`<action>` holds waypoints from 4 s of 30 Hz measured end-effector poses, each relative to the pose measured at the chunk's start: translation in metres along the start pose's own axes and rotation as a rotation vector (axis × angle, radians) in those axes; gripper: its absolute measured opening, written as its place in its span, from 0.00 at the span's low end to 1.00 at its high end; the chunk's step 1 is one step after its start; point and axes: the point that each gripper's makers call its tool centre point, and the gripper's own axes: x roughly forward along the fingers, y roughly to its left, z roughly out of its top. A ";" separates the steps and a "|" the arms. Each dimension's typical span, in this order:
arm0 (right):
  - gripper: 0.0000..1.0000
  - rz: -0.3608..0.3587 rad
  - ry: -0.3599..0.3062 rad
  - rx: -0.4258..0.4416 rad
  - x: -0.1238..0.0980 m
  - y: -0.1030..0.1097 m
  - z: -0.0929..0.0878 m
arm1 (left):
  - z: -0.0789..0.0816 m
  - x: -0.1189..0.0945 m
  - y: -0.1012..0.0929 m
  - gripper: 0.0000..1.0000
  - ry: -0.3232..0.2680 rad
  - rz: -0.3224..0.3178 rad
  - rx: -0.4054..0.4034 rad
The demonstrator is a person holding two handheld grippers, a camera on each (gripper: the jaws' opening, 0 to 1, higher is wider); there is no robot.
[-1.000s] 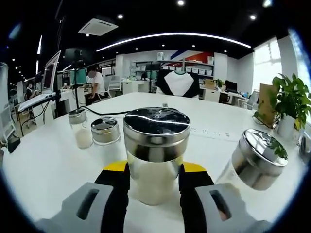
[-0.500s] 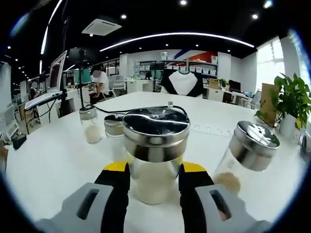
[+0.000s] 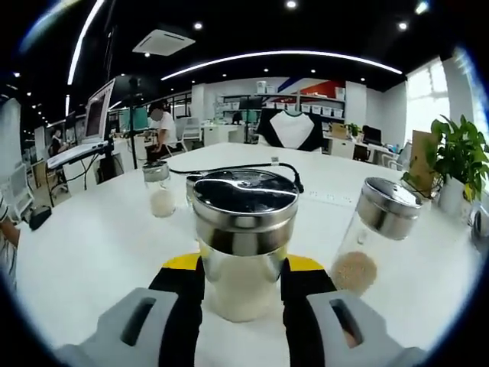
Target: Rotate the seasoning bottle until the label or dispensing opening points toward the visible target arrow and the bottle remains upright within the marked orientation range
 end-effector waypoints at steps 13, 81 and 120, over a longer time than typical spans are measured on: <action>0.38 0.021 -0.002 -0.001 -0.027 0.015 -0.009 | 0.002 -0.003 0.004 1.00 0.005 0.024 0.002; 0.57 0.325 -0.029 -0.045 -0.090 0.055 -0.031 | 0.003 0.008 -0.007 0.99 0.014 -0.034 -0.001; 0.44 0.675 -0.098 -0.219 -0.078 0.074 -0.021 | 0.008 -0.002 -0.001 0.99 0.011 -0.011 0.004</action>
